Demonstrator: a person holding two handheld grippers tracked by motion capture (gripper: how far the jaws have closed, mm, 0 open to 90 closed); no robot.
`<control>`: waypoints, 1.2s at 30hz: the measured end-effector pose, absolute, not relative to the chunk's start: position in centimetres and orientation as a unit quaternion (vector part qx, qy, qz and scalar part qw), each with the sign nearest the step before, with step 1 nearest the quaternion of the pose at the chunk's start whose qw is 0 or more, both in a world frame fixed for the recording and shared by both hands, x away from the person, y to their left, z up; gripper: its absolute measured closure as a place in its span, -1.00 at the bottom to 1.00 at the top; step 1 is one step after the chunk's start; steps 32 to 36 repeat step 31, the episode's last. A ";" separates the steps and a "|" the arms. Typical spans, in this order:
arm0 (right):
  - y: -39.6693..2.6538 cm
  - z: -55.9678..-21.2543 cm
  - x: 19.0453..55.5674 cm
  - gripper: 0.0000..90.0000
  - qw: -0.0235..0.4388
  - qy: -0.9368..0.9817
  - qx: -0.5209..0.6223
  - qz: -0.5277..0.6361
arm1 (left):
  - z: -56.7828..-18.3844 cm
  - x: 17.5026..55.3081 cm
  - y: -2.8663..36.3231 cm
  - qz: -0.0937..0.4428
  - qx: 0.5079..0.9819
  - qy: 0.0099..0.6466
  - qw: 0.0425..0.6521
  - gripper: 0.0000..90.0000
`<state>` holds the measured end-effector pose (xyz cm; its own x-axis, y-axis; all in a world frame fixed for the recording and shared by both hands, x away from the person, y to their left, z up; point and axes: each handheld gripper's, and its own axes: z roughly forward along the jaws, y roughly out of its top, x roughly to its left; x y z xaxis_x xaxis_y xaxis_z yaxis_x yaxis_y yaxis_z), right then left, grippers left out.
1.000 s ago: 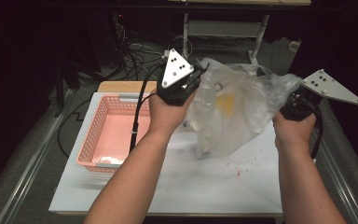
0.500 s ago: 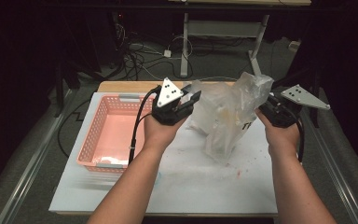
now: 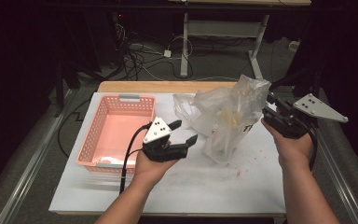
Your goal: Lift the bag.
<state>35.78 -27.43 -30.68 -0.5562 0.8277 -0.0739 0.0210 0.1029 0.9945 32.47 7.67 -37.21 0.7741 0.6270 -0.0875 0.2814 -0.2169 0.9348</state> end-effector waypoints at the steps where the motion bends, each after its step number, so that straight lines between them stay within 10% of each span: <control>1: -27.6 -30.6 35.3 0.34 0.347 0.656 0.317 0.591 | -37.8 32.2 7.6 0.151 0.769 0.296 0.547 -0.41; 24: -30.1 -42.2 31.6 -1.00 0.280 0.712 0.379 0.521 | -45.1 31.0 5.4 0.111 0.807 0.301 0.496 -1.00; 36: -29.9 -44.6 31.4 -1.00 0.265 0.729 0.377 0.506 | -46.0 31.0 5.5 0.127 0.805 0.309 0.490 -1.00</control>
